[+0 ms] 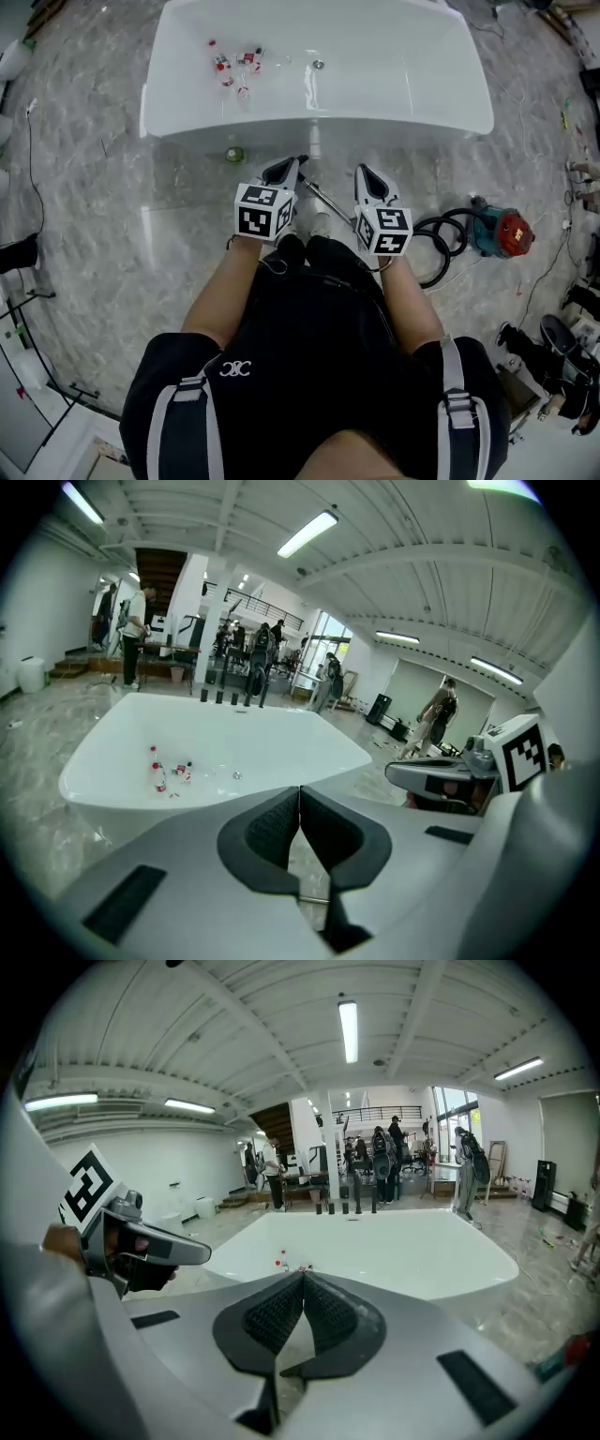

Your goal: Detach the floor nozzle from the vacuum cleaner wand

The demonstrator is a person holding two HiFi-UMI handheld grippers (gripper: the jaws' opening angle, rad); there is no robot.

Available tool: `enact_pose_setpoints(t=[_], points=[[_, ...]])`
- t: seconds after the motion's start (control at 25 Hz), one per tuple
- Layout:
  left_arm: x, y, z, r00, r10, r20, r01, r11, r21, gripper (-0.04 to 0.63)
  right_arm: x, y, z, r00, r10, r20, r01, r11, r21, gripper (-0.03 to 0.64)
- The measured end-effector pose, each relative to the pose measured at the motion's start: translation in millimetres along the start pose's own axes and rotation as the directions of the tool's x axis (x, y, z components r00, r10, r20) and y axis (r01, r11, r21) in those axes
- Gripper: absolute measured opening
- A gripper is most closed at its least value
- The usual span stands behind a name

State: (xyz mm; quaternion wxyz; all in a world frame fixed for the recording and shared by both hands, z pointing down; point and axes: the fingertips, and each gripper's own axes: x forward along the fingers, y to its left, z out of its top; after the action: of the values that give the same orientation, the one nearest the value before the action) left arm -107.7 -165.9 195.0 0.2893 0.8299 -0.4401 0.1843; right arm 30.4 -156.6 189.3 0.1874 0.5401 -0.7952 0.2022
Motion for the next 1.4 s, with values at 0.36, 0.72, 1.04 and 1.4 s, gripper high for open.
enact_pose_setpoints(t=[0.36, 0.72, 1.04, 1.4], points=[[74.8, 17.3, -99.0, 0.986, -0.008, -0.165, -0.008, 0.996, -0.093, 0.009, 65.3, -15.5, -148.6, 0.956, 0.116, -0.268, -0.12, 0.993, 0.001, 0.008], [162.7, 75.9, -233.2, 0.966, 0.052, -0.255, -0.093, 0.984, -0.15, 0.009, 174.2, -9.0, -362.9, 0.796, 0.261, -0.546, -0.398, 0.906, -0.147, 0.009], [237.9, 110.6, -373.7, 0.931, 0.03, -0.364, -0.099, 0.98, -0.173, 0.009, 275.3, -29.6, -573.1, 0.678, 0.204, -0.706, -0.509, 0.824, -0.249, 0.089], [251.5, 103.5, -483.2, 0.893, -0.085, -0.442, -0.019, 0.974, -0.226, 0.009, 361.2, -78.0, -709.2, 0.635, 0.031, -0.772, -0.319, 0.921, -0.225, 0.272]])
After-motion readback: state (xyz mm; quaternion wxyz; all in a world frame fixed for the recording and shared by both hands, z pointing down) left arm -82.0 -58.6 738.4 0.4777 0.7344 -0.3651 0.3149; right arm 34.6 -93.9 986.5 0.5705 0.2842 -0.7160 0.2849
